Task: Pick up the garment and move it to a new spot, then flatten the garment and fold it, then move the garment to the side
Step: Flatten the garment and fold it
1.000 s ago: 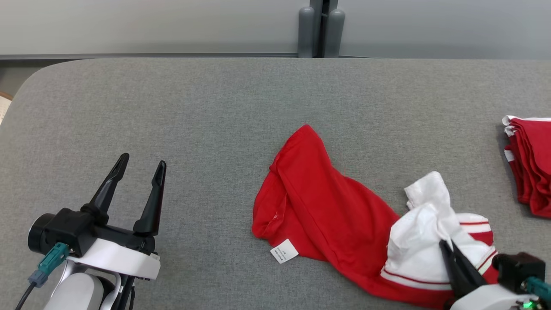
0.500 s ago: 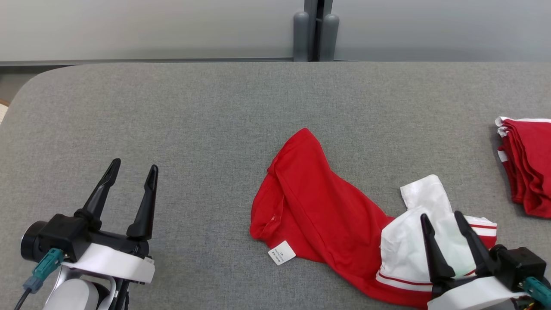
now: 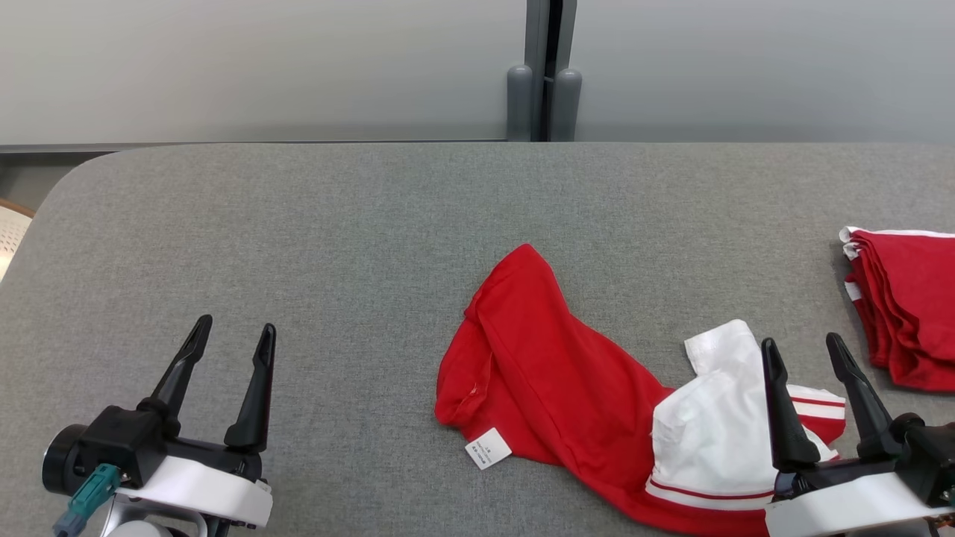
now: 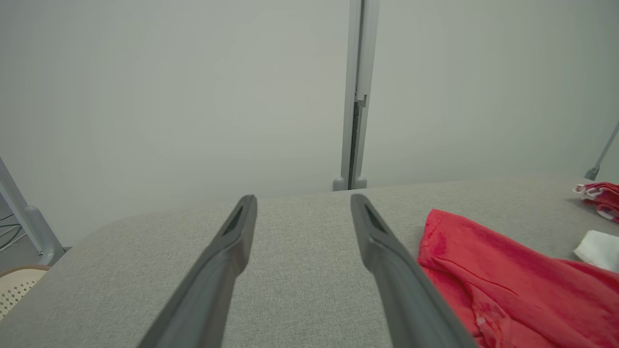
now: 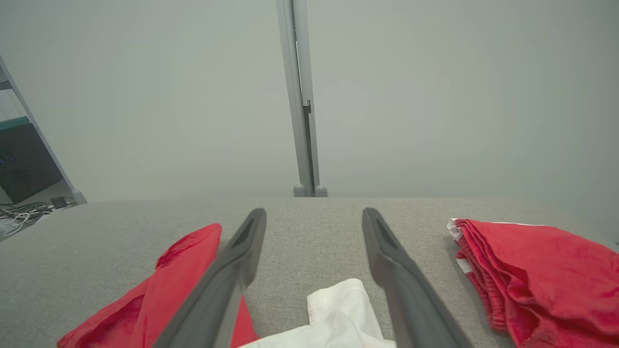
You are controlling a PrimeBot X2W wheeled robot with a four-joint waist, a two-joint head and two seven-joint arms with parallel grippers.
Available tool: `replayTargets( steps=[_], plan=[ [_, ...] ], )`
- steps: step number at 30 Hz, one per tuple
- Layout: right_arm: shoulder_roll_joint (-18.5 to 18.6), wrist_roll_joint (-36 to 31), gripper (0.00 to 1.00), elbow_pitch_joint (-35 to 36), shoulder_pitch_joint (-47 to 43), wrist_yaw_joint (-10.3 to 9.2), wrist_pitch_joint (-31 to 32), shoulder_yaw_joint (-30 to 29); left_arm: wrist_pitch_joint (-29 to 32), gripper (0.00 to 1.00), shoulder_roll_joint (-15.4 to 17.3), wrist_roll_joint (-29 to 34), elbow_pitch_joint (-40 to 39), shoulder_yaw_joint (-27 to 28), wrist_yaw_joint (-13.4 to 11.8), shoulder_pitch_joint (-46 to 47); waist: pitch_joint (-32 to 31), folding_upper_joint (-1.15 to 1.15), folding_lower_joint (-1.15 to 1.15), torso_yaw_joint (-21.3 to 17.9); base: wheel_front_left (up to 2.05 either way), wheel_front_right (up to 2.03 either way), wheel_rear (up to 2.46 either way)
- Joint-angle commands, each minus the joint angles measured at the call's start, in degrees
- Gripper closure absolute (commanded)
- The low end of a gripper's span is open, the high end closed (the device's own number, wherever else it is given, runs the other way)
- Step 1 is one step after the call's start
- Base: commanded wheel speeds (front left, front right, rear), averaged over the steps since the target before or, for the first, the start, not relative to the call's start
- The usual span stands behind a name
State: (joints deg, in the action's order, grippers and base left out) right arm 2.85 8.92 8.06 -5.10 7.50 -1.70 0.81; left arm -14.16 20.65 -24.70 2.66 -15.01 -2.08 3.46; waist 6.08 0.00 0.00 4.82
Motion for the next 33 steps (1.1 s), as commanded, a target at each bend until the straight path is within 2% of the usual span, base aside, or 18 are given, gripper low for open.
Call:
replayTargets(
  steps=[1,17,25,28,33],
  plan=[
    [0.10,0.23,0.00,0.17,-0.64,-0.02,0.05,-0.12,0.20,0.00,0.30,0.03,-0.36,-0.05,-0.47,-0.63,-0.04,0.00,0.00,0.02,0.00,0.00,0.00],
    [0.10,0.64,0.00,0.52,-1.03,-0.02,0.77,-0.11,0.82,0.00,0.84,-0.55,-1.19,-0.51,-0.78,-0.03,0.14,0.00,0.00,0.23,0.00,0.00,0.00],
    [0.10,0.77,0.00,0.75,-0.92,-0.02,0.71,-0.07,0.91,0.00,0.98,-0.64,-1.25,-1.39,0.12,1.30,1.18,0.00,0.00,0.75,0.00,0.00,0.00],
    [0.10,0.58,0.00,1.10,-0.33,-0.02,0.75,-0.10,1.51,0.00,0.79,-0.04,-1.47,-2.79,1.36,3.58,2.36,0.00,0.00,0.74,0.00,0.00,0.00],
    [0.09,-0.23,0.00,1.86,1.31,-0.02,1.07,0.21,3.89,0.00,-1.41,1.19,-0.64,-7.86,5.32,11.26,6.22,0.00,0.00,-0.31,0.00,0.00,0.00]
  ],
)
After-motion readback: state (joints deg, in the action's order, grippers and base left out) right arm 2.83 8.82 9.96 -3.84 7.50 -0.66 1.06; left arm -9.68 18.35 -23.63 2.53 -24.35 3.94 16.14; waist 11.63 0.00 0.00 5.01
